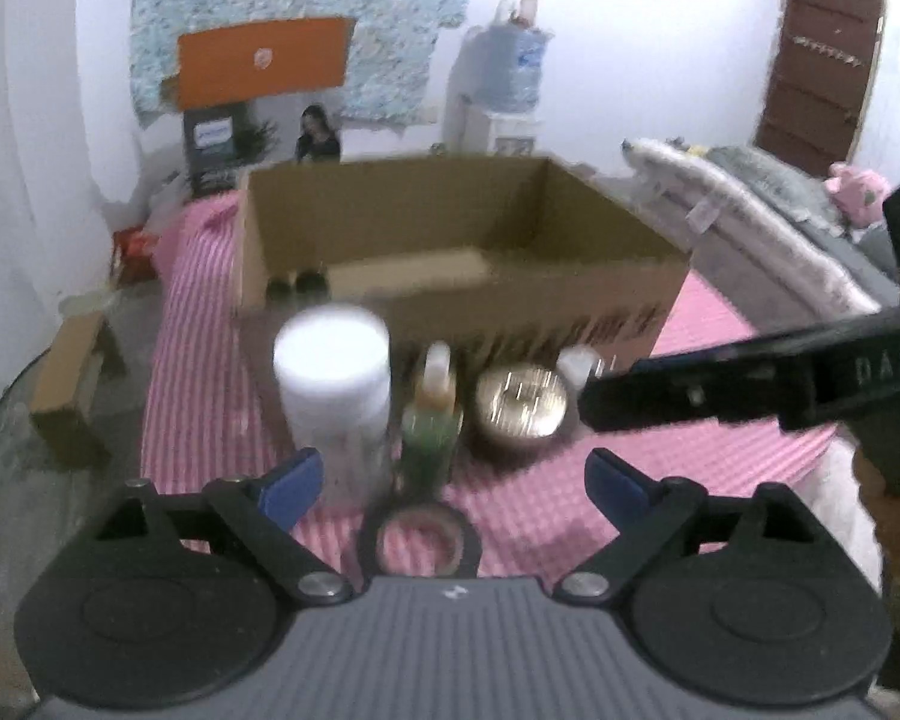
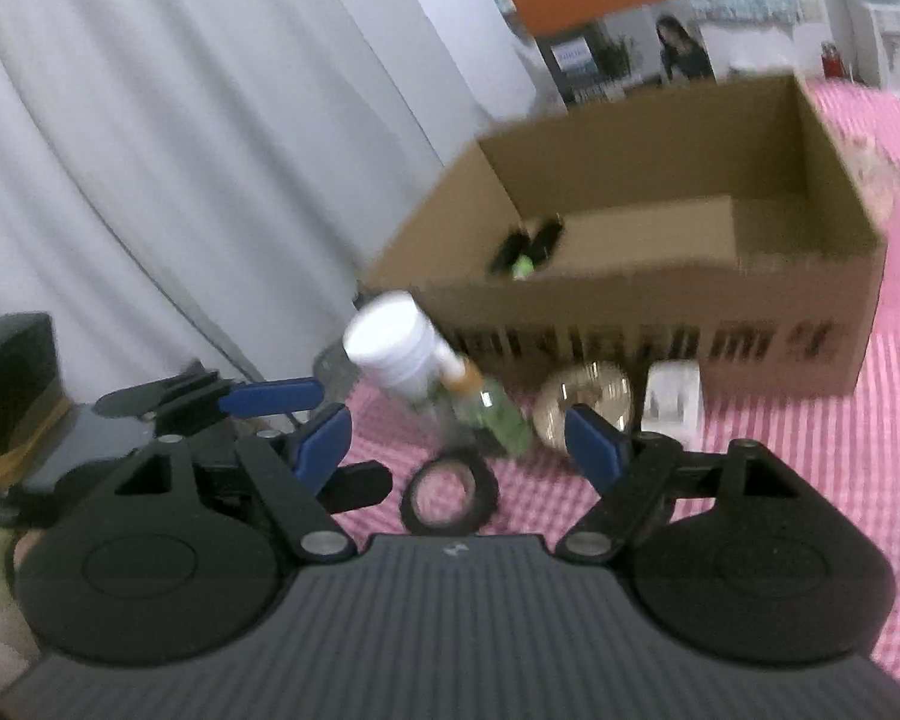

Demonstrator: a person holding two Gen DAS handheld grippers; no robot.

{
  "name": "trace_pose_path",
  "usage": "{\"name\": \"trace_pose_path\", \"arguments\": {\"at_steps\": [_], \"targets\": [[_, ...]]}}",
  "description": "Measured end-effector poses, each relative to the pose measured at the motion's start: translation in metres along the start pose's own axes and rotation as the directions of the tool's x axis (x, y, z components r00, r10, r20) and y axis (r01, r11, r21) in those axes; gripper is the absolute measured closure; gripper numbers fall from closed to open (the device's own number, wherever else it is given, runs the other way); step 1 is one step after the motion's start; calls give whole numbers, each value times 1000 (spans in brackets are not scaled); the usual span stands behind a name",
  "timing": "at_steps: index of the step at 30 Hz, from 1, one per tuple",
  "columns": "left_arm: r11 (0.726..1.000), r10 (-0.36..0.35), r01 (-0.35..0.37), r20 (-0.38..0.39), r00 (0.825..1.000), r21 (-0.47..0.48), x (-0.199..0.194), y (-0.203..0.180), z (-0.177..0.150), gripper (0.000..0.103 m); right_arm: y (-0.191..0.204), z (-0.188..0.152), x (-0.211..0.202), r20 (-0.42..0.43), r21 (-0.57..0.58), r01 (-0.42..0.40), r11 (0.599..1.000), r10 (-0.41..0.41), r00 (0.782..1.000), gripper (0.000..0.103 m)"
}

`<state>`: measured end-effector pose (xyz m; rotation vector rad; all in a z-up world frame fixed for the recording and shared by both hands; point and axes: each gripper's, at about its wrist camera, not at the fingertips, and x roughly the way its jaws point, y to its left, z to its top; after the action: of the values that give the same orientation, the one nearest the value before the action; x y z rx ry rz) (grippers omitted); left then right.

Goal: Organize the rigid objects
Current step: 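Withdraw the right gripper from the box toward the black tape roll, then grasp the black tape roll through its hole with the right gripper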

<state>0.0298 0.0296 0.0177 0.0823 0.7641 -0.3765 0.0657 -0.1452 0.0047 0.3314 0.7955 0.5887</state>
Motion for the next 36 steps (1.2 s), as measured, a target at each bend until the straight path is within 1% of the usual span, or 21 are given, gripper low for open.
{"name": "trace_pose_path", "arguments": {"at_steps": [3, 7, 9, 10, 12, 15, 16, 18, 19, 20, 21, 24, 28, 32, 36], "targets": [[999, 39, -39, -23, 999, 1, 9, 0, -20, 8, 3, -15, 11, -30, -4, 18, 1000, -18, 999, 25], [997, 80, -80, -50, 996, 5, 24, 5, -29, 10, 10, -22, 31, -83, -32, 21, 999, -23, 996, 27], [996, 88, -87, -54, 995, 18, 30, 6, -32, 13, 14, -21, 46, -114, -54, 21, 998, -27, 993, 35], [995, 93, -92, -54, 994, 31, 34, 6, -32, 15, 17, -22, 54, -128, -69, 25, 997, -33, 991, 36], [993, 109, -106, -53, 993, 54, 39, 4, -35, 18, 23, -20, 64, -147, -99, 30, 995, -44, 988, 43], [990, 118, -113, -62, 991, 82, 48, -1, -40, 23, 28, -19, 80, -165, -146, 58, 988, -82, 983, 51], [990, 114, -108, -70, 991, 88, 51, -1, -41, 24, 28, -19, 84, -168, -155, 70, 985, -96, 981, 53], [991, 103, -95, -82, 991, 96, 56, -2, -46, 28, 27, -21, 91, -181, -155, 83, 985, -110, 977, 60], [991, 97, -88, -89, 991, 100, 58, -2, -47, 31, 25, -21, 96, -189, -150, 86, 985, -114, 975, 63], [991, 93, -83, -93, 991, 101, 60, -3, -48, 32, 25, -23, 99, -195, -150, 93, 984, -122, 973, 70], [992, 89, -80, -87, 992, 99, 60, -3, -49, 32, 24, -24, 101, -202, -152, 98, 984, -128, 971, 76], [993, 77, -68, -84, 993, 98, 62, -3, -48, 36, 20, -27, 106, -212, -152, 99, 983, -130, 969, 81], [991, 61, -50, -86, 994, 123, 65, -12, -46, 37, 17, -29, 106, -207, -156, 111, 982, -142, 968, 82], [989, 9, 5, -91, 996, 150, 70, -31, -43, 38, 1, -32, 83, -197, -131, 139, 982, -163, 967, 82], [980, -47, 64, -92, 995, 189, 77, -55, -39, 38, -15, -40, 60, -178, -103, 192, 976, -208, 962, 82]]}}
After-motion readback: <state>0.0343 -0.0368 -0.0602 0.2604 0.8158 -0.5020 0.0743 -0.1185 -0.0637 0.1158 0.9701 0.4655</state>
